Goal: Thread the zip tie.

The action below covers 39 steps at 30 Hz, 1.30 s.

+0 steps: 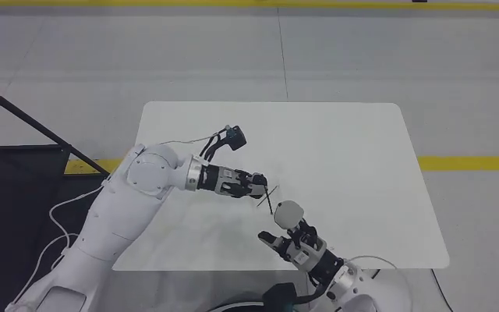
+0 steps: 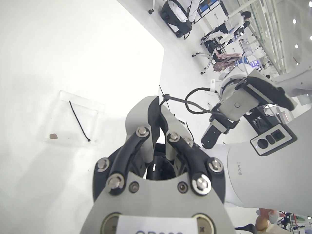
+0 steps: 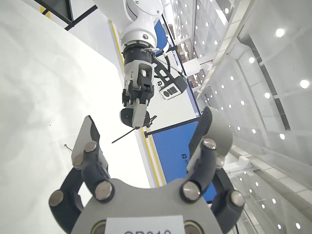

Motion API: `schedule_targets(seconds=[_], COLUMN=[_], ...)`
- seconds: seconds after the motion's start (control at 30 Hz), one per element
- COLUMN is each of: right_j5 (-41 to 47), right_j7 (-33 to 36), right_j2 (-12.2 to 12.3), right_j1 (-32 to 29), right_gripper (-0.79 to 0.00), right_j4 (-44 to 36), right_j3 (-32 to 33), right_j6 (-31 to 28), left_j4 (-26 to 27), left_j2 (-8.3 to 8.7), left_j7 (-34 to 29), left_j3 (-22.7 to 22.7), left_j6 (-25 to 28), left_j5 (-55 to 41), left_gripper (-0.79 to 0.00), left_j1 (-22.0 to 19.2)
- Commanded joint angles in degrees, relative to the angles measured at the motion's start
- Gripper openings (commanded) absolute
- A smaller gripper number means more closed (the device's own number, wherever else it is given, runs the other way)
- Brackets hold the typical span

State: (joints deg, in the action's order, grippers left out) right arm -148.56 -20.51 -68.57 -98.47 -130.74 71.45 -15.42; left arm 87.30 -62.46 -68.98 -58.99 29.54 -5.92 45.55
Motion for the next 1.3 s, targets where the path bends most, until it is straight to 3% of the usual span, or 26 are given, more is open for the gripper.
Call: schedule_targets(seconds=[0.0,0.13,0.27,0.77,1.13,1.27], right_j5=[-0.5,-3.1,-5.1,-5.5,-5.7,-6.0], right_j7=[0.8,4.0,7.3,7.7,8.4,8.8], right_j2=[0.0,0.0,0.0,0.4,0.6,0.7], right_j1=[1.6,3.1,3.6,3.6,4.0,4.2], right_gripper=[-0.403,-0.462,-0.449,-0.477,-0.643,-0.785], right_j4=[0.7,0.9,0.6,1.1,1.1,1.1], right_j3=[-0.3,-1.0,-1.7,-2.6,-3.3,-3.7], right_j6=[-0.3,-0.7,-1.9,-1.8,-1.4,-1.7], left_j4=[-0.1,-0.1,-0.1,0.8,1.9,1.9], left_j2=[0.02,0.07,0.11,0.46,0.80,0.87], left_j7=[-0.2,-1.2,-1.0,0.2,0.6,0.9], left_j3=[0.3,0.9,1.2,1.8,2.3,2.5], left_j6=[0.2,0.8,0.8,1.8,1.9,1.9], left_j5=[0.0,-0.2,-0.2,0.7,2.5,2.5], left_gripper=[-0.785,-0.785,-0.785,-0.785,-0.785,-0.785], left_j1=[-0.1,-0.5,-0.7,-0.7,-0.3,-0.4])
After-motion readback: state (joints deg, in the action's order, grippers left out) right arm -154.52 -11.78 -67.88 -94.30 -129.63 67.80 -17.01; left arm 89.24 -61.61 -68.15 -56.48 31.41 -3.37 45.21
